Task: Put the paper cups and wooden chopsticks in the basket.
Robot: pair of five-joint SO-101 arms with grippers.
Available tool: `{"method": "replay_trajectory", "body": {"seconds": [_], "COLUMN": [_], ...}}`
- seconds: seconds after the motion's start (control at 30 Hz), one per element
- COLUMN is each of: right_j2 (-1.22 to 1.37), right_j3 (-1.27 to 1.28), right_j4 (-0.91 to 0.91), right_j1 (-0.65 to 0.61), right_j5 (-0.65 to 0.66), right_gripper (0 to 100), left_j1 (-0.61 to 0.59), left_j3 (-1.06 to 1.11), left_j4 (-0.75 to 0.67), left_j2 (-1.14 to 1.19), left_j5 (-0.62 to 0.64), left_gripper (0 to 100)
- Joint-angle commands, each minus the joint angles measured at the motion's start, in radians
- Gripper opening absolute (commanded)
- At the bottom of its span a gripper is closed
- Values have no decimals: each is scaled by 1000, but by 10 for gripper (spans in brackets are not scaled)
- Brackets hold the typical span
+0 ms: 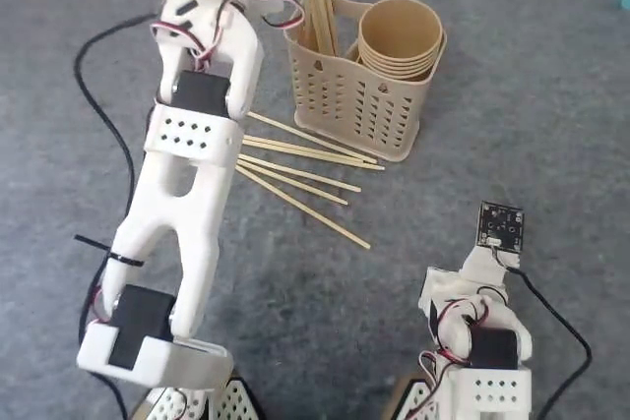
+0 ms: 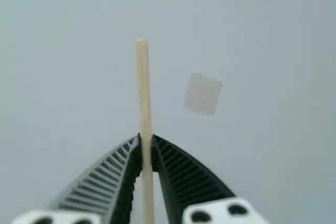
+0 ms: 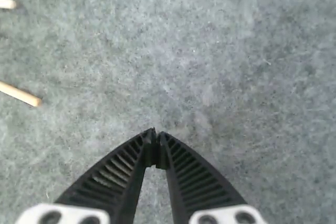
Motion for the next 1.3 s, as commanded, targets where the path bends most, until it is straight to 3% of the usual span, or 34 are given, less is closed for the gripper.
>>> {"method": "replay_trajectory", "body": {"seconds": [0.0, 0.33, 0.63, 0.93, 1.13, 1.27], "right_j2": [-21, -21, -21, -21, -21, -21], "right_j3": [18, 18, 18, 18, 18, 18], "right_j4": [5, 5, 5, 5, 5, 5], "right_j1": [10, 10, 10, 10, 10, 10], "right_j5": [9, 9, 9, 9, 9, 9], "right_gripper": [8, 8, 8, 8, 8, 8], "left_j1": [-9, -14, -6, -15, -37, -92], "left_j3": [-56, -10, 338, 395, 395, 395], "left_j4": [-40, -83, -12, -3, 0, 144], "left_j2": [68, 173, -100, -150, -209, -322], "left_j5": [-14, -12, -14, -6, -8, -6], "left_gripper": [13, 13, 16, 290, 264, 233]}}
